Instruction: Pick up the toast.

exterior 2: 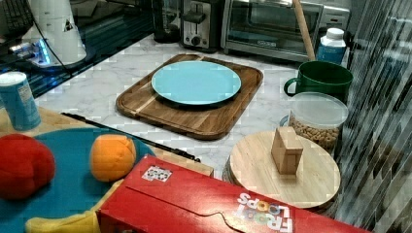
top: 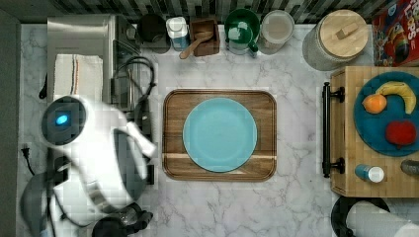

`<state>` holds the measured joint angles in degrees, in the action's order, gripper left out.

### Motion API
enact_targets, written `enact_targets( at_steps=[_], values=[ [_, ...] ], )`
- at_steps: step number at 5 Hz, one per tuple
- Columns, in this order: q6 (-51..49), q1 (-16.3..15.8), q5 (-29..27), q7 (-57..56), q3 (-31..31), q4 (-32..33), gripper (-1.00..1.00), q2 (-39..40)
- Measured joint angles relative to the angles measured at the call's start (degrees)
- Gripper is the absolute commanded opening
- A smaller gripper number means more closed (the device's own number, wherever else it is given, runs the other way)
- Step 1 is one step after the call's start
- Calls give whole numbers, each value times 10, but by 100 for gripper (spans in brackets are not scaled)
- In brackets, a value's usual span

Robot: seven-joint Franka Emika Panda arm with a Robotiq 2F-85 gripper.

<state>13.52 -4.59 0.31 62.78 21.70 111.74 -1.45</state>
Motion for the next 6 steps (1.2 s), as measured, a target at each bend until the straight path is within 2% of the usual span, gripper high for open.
enact_targets(
  at_steps=[1,2,3,6],
  values=[
    [0,-18,-1,35,30,1,100,-7],
    [42,-29,-41,41,58,2,100,-16],
    [90,-34,-46,69,84,2,100,-19],
    [83,-40,-58,123,90,-1,100,-7]
  ],
)
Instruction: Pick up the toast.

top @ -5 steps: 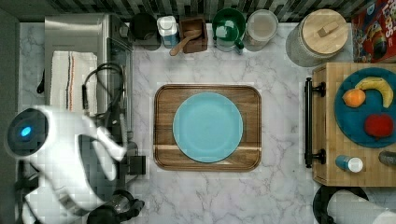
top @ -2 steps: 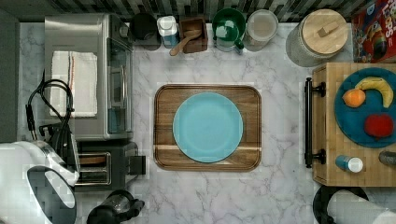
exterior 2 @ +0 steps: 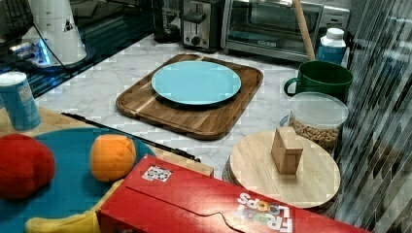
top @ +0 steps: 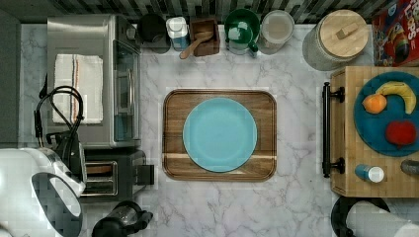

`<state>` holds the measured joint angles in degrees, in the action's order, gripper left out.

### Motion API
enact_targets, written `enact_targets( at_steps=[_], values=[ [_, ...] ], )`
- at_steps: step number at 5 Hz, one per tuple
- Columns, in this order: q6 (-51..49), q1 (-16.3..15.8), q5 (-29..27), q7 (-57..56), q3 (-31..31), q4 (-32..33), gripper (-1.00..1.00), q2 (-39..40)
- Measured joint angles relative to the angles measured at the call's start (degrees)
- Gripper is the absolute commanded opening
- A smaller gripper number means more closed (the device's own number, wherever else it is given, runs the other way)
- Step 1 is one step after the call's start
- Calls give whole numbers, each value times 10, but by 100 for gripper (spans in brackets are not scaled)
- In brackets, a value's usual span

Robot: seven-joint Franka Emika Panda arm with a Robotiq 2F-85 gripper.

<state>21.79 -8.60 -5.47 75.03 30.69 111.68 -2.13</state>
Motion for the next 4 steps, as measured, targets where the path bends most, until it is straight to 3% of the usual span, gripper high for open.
enact_targets(
  at_steps=[4],
  values=[
    [6,-5,0,97,8,2,100,88]
  ],
)
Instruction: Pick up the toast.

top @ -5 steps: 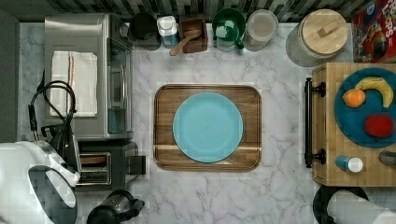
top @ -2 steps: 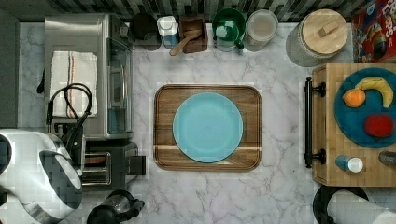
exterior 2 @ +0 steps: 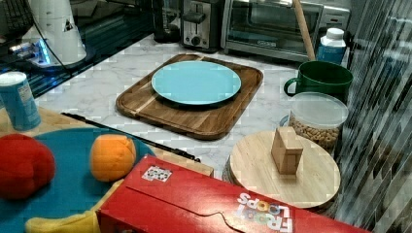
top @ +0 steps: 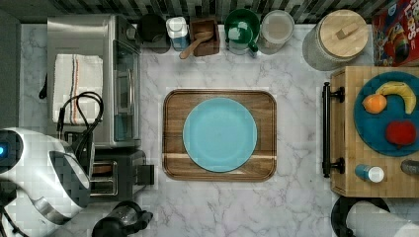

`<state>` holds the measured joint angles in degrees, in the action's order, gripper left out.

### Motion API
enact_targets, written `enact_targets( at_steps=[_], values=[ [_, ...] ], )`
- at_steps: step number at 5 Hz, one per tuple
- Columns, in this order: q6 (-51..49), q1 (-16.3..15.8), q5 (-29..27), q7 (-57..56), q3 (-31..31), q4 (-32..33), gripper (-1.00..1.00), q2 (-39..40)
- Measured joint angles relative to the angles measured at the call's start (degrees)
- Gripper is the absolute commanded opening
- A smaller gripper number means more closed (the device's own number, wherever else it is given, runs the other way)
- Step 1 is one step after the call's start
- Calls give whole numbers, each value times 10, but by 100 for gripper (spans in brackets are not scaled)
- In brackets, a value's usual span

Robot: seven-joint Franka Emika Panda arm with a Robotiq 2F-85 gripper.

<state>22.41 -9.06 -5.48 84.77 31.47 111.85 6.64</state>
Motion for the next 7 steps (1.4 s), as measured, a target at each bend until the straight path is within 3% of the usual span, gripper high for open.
enact_targets(
  at_steps=[1,2,7],
  values=[
    [40,3,-4,0,6,17,100,5],
    [75,4,-27,2,5,36,-100,4],
    [28,13,-39,6,16,40,-100,-10]
  ],
)
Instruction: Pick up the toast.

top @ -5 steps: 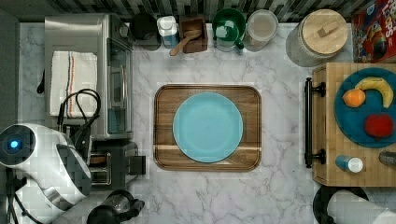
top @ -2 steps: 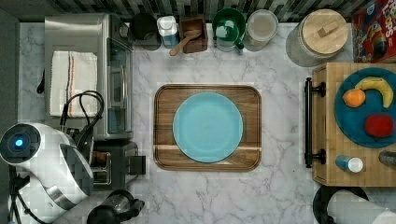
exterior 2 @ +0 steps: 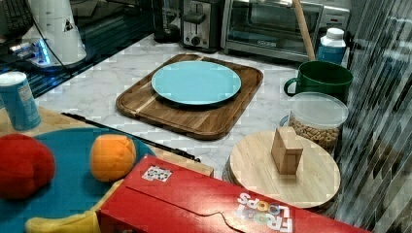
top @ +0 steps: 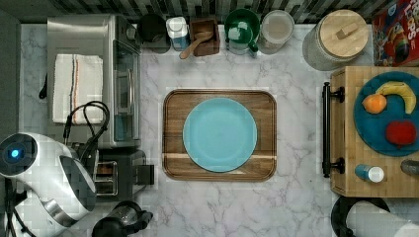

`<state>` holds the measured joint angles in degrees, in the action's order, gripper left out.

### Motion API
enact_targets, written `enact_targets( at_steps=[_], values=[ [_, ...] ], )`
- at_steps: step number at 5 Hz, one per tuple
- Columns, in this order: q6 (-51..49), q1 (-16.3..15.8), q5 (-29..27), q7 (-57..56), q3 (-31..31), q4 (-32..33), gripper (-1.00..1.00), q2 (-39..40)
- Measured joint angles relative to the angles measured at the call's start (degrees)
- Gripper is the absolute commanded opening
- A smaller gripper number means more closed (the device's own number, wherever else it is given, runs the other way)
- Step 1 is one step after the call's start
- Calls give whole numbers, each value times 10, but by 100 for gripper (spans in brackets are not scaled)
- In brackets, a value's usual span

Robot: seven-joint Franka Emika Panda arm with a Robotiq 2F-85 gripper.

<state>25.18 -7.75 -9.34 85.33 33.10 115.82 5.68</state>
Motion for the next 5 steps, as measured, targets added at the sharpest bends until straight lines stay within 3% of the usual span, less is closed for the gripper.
enact_targets(
  at_steps=[1,4,5],
  values=[
    [-12,1,1,0,-2,-9,-100,-3],
    [-123,17,0,-1,-1,-121,-100,-10],
    [-120,19,-30,-13,-15,-123,-100,-39]
  ],
)
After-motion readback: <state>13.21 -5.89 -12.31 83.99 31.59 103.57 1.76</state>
